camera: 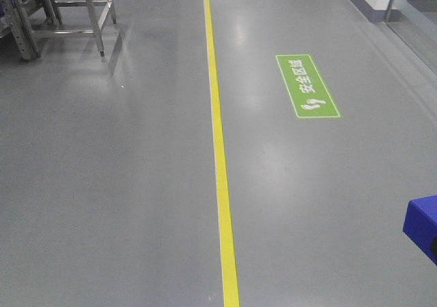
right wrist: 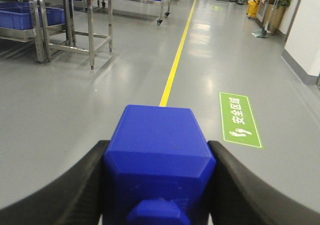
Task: Pour parts from conveyor to right shelf
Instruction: 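Drive along the yellow-lined aisle toward the shelf racks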
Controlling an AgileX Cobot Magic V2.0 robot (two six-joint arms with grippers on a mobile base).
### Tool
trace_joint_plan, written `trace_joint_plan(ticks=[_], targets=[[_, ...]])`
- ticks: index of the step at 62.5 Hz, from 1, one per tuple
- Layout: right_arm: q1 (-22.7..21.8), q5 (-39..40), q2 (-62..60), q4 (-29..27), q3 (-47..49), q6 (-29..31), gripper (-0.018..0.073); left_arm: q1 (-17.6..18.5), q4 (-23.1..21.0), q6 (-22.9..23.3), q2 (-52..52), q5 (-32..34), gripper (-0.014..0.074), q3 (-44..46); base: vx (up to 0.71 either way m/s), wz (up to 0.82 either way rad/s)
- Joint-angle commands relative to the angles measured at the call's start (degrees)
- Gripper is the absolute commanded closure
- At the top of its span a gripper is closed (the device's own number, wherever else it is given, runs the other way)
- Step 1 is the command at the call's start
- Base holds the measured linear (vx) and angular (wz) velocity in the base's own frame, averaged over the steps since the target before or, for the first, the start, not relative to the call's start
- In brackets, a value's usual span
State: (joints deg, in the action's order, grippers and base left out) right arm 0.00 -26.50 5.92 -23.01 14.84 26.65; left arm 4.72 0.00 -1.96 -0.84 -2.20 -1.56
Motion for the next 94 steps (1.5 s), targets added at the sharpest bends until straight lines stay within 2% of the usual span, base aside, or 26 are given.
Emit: trace_joint_plan(ticks=[1,94], targets=[[-0.23,4.19,0.66,-0.73,1.68,0.46,0.0569,0.23,0.00,0.49,-0.64,4.11,0.0603,-1.71,0.57,0.17],[-0.23,4.25,0.66,-0.73,1.68,0.51,0.0569,0.23,0.00,0.49,-0.64,4.11,0.0603,-1.71,0.70,0.04]])
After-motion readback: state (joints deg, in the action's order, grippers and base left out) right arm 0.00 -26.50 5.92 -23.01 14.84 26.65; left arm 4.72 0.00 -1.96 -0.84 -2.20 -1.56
